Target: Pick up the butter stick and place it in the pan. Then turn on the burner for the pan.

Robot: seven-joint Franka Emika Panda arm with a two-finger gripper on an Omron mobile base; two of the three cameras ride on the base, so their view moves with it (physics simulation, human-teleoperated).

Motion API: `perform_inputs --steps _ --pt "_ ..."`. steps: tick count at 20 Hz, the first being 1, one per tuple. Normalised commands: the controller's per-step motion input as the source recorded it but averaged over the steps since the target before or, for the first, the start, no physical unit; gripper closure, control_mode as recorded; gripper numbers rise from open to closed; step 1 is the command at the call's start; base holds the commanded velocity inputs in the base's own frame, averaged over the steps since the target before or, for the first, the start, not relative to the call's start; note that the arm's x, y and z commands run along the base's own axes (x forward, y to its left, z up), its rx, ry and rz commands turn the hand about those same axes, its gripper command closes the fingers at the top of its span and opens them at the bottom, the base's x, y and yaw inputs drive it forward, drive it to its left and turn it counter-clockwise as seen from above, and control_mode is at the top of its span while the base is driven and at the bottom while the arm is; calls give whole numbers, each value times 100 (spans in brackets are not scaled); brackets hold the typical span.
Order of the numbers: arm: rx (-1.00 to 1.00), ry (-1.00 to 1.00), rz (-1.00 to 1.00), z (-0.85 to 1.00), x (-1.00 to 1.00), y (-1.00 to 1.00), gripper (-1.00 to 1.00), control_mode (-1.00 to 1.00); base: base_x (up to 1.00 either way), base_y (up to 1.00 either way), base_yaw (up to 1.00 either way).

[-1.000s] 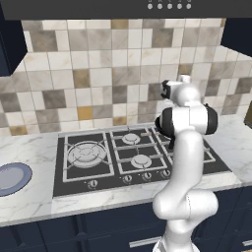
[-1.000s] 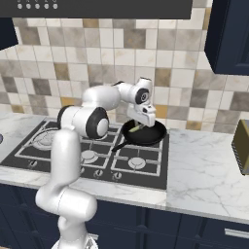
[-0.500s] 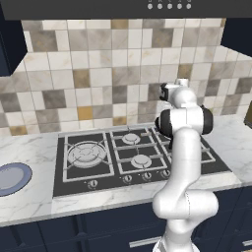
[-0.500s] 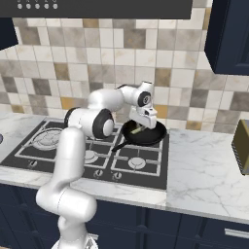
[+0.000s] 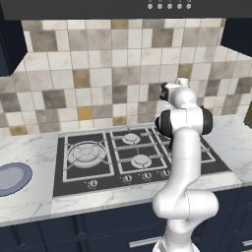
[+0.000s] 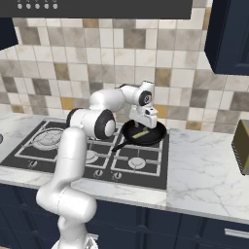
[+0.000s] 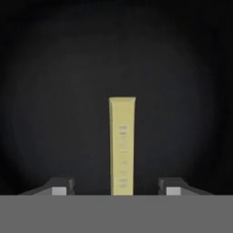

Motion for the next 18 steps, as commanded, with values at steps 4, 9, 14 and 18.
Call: perform_inputs --steps 4,9,14,18 --pt "0 0 0 17 -21 2 -100 -100 0 0 0" --pt "0 0 2 39 -65 24 -100 -100 0 0 0" --pt "-1 0 11 17 -91 47 -100 -100 0 0 0" --pt "-2 0 15 4 -100 39 -100 -100 0 0 0"
